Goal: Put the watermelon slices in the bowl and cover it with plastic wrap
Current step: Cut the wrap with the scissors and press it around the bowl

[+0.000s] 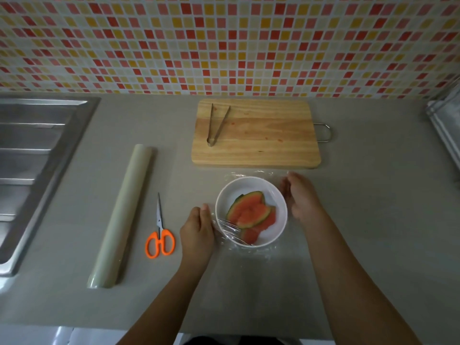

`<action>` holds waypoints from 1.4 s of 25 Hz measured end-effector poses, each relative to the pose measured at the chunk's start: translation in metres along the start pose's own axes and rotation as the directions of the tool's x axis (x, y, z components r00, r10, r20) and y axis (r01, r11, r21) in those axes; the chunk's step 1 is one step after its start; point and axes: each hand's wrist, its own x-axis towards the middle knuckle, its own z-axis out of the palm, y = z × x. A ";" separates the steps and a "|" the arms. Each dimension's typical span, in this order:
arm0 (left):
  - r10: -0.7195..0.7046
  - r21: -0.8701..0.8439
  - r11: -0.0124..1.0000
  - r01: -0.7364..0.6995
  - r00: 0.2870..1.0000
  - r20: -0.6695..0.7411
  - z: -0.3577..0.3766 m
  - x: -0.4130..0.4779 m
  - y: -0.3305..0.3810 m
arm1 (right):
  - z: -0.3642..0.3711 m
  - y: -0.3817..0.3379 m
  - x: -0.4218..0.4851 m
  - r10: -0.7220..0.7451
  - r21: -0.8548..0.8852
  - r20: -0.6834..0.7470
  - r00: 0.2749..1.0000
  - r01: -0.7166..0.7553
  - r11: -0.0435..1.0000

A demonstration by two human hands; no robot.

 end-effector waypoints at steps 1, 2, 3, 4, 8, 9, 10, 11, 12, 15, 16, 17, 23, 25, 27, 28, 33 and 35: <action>-0.056 -0.037 0.998 0.055 0.998 -0.013 -0.001 0.001 0.000 | 0.000 0.001 -0.001 -0.002 -0.008 0.015 1.000 0.003 1.000; -0.126 -0.069 0.990 0.125 0.992 -0.011 -0.002 0.005 0.001 | -0.003 0.003 -0.001 0.009 -0.085 0.035 0.999 -0.006 0.996; -0.185 -0.074 0.980 0.186 0.983 0.017 -0.004 0.011 0.004 | -0.007 0.005 -0.001 0.027 -0.208 0.037 0.999 -0.018 0.978; -0.211 -0.024 0.977 0.213 0.975 0.068 -0.004 0.019 0.008 | -0.014 0.006 -0.003 0.051 -0.339 0.028 0.998 -0.039 0.940; -0.205 0.139 0.977 0.164 0.905 0.373 0.000 0.049 0.035 | -0.027 0.019 -0.021 0.174 -0.497 0.121 0.977 -0.092 0.863; -0.198 0.144 0.978 0.152 0.895 0.400 0.004 0.055 0.040 | -0.026 0.022 -0.026 0.134 -0.444 0.133 0.982 -0.062 0.894; -0.181 0.135 0.981 0.138 0.897 0.403 0.007 0.059 0.043 | -0.024 0.024 -0.027 0.065 -0.374 0.120 0.991 -0.015 0.927; -0.164 0.120 0.985 0.127 0.907 0.387 0.010 0.061 0.045 | -0.022 0.025 -0.030 0.004 -0.310 0.096 0.995 0.026 0.950; -0.150 0.103 0.987 0.120 0.919 0.366 0.013 0.063 0.046 | -0.020 0.025 -0.031 -0.033 -0.276 0.075 0.997 0.052 0.960; -0.139 0.034 0.990 0.135 0.933 0.331 0.018 0.065 0.047 | -0.015 0.026 -0.032 -0.116 -0.271 -0.001 0.993 0.112 0.956; -0.144 0.017 0.989 0.146 0.935 0.324 0.019 0.065 0.047 | -0.013 0.027 -0.031 -0.138 -0.288 -0.021 0.990 0.126 0.949; -0.162 0.008 0.986 0.168 0.932 0.324 0.020 0.067 0.046 | -0.012 0.026 -0.031 -0.136 -0.299 -0.029 0.990 0.121 0.947; -0.154 0.073 0.988 0.137 0.933 0.326 0.028 0.071 0.050 | 0.003 0.022 -0.026 -0.158 -0.288 0.034 0.987 0.161 0.944; -0.036 0.033 0.999 0.029 0.969 0.246 0.030 0.071 0.052 | 0.007 0.021 -0.026 -0.203 -0.181 0.022 0.979 0.204 0.962; 0.036 0.011 0.999 -0.039 0.978 0.205 0.031 0.069 0.048 | 0.009 0.022 -0.027 -0.202 -0.135 0.023 0.979 0.203 0.970; 0.048 0.003 0.999 -0.050 0.979 0.199 0.032 0.068 0.045 | 0.010 0.023 -0.026 -0.192 -0.124 0.035 0.981 0.195 0.973; 0.063 -0.038 0.998 -0.056 0.978 0.200 0.033 0.066 0.040 | 0.003 0.021 -0.022 -0.020 0.101 0.199 0.980 0.000 0.995; 0.089 -0.038 0.996 -0.083 0.978 0.189 0.033 0.066 0.040 | 0.002 0.020 -0.021 0.003 0.179 0.170 0.985 -0.034 0.983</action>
